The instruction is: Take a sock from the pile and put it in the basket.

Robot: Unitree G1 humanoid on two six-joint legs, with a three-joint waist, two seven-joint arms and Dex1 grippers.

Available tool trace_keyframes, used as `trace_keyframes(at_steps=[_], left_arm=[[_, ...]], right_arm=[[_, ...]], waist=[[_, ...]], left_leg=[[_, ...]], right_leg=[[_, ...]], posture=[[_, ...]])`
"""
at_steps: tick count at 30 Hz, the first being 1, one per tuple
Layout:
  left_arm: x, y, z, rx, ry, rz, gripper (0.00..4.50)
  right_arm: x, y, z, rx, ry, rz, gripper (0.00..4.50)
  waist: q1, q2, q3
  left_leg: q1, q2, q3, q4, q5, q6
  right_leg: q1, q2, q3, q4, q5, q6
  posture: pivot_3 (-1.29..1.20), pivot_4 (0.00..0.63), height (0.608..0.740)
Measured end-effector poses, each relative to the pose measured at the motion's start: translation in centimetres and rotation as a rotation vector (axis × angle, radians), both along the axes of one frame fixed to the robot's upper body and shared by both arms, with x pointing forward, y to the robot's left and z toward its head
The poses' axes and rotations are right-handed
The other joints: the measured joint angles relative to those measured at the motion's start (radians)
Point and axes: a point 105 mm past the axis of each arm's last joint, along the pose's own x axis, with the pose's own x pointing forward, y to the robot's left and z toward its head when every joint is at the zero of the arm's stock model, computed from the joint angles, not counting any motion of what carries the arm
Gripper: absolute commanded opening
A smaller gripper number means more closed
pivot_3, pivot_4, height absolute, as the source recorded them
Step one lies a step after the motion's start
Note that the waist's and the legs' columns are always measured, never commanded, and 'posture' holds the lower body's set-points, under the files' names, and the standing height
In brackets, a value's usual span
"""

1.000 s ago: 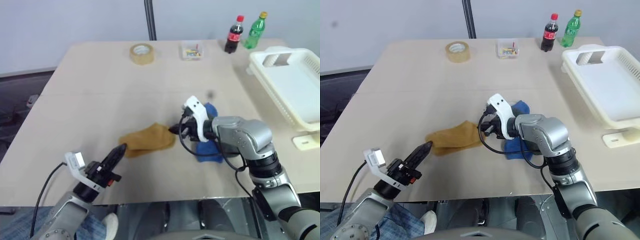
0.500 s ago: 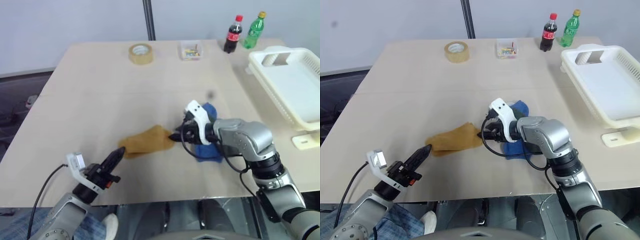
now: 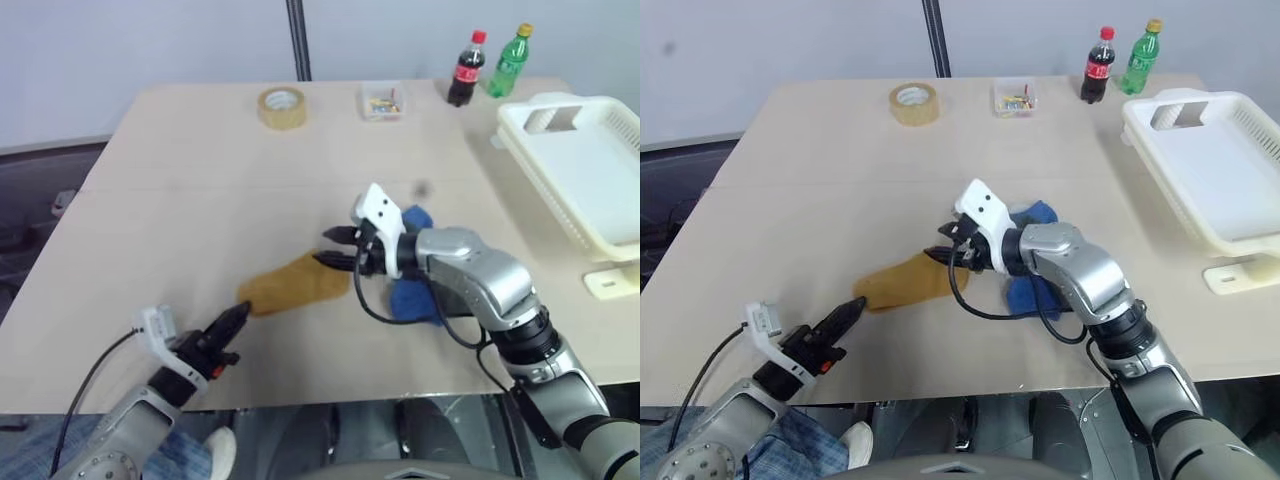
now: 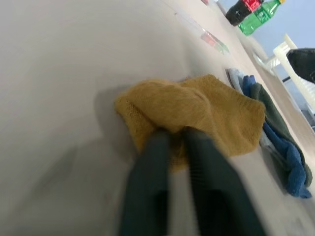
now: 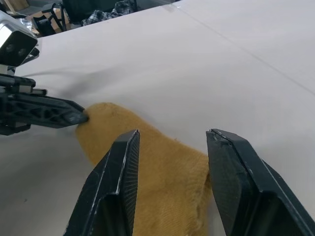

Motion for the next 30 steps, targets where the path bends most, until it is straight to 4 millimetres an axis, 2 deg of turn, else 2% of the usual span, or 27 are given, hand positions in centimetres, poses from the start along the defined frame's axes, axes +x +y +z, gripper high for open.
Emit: trace_keyframes(at_steps=[3, 6, 9, 11, 13, 14, 19, 22, 25, 30], left_arm=[[-0.1, 0.2, -0.2, 0.016, 0.007, 0.007, 3.64], [-0.2, 0.3, -0.4, 0.025, 0.008, 0.006, 3.64], [-0.3, 0.4, -0.5, 0.034, 0.013, 0.009, 3.64], [-0.2, 0.3, -0.3, 0.031, 0.0, -0.001, 3.64], [-0.2, 0.3, -0.3, 0.029, -0.003, -0.003, 3.64], [-0.4, 0.4, -0.2, 0.026, -0.005, -0.009, 3.64], [-0.7, 0.2, 0.3, -0.002, -0.028, -0.047, 3.64], [-0.8, 0.3, 0.2, -0.01, -0.012, -0.057, 3.64], [-0.5, 0.8, -0.8, -0.029, 0.068, -0.037, 3.64], [0.3, 0.8, -0.5, -0.048, 0.113, -0.017, 3.64]], right_arm=[[-0.1, 0.2, 0.1, 0.007, -0.004, 0.013, 2.23], [-0.5, 0.9, 0.6, 0.037, -0.035, 0.045, 2.23], [-2.0, 2.9, 1.6, 0.151, -0.102, 0.136, 2.23], [-2.3, 3.9, 0.6, 0.114, -0.178, 0.173, 2.23], [-2.1, 4.1, -0.8, 0.053, -0.221, 0.186, 2.23], [-1.2, 4.2, -2.4, -0.011, -0.226, 0.169, 2.23], [1.0, 3.3, -6.4, -0.176, -0.177, 0.094, 2.23], [1.4, 2.8, -7.5, -0.242, -0.171, 0.088, 2.23], [1.5, 2.8, -7.5, -0.275, -0.173, 0.089, 2.23], [1.5, 2.6, -7.7, -0.292, -0.171, 0.081, 2.23]], waist=[[0.0, 0.0, 0.0], [-0.002, 0.0, 0.0], [-0.005, 0.0, 0.0], [-0.004, 0.0, 0.0], [-0.001, -0.001, -0.001], [-0.001, -0.003, -0.002], [-0.002, -0.003, -0.001], [-0.003, -0.002, -0.002], [-0.003, -0.002, -0.002], [0.0, -0.001, -0.004]], left_leg=[[0.0, 0.001, 0.0, 0.0, 0.0, 0.0], [0.0, 0.001, 0.0, 0.0, 0.0, 0.0], [0.001, 0.001, 0.0, -0.001, 0.0, 0.0], [0.002, 0.0, 0.0, -0.001, 0.0, 0.0], [0.002, -0.001, 0.0, 0.0, 0.0, 0.0], [0.002, -0.001, 0.001, 0.0, 0.001, -0.001], [0.002, 0.0, 0.0, -0.001, 0.002, -0.004], [0.002, 0.0, 0.001, -0.001, 0.002, -0.004], [0.004, 0.0, 0.0, -0.001, 0.0, 0.0], [0.008, 0.0, -0.001, 0.0, 0.0, 0.0]], right_leg=[[0.0, 0.0, 0.0, 0.0, 0.0, 0.0], [0.0, -0.001, 0.0, 0.0, 0.0, 0.0], [0.0, 0.0, 0.0, 0.0, 0.0, 0.0], [0.0, 0.001, 0.0, 0.0, 0.0, 0.0], [0.001, 0.001, 0.0, 0.0, 0.0, 0.0], [0.001, 0.001, 0.0, 0.0, 0.0, 0.0], [0.0, 0.002, 0.0, 0.001, 0.0, 0.0], [0.001, 0.002, 0.001, 0.001, 0.0, 0.0], [0.002, 0.002, 0.001, 0.001, 0.0, 0.0], [0.006, 0.002, -0.001, 0.002, 0.0, 0.0]], posture=[[0.0, 0.15, 0.738], [0.0, 0.15, 0.738], [0.0, 0.15, 0.738], [0.0, 0.15, 0.738], [0.0, 0.15, 0.738], [0.0, 0.15, 0.738], [0.0, 0.15, 0.738], [0.0, 0.15, 0.738], [0.0, 0.15, 0.738], [0.0, 0.15, 0.738]])
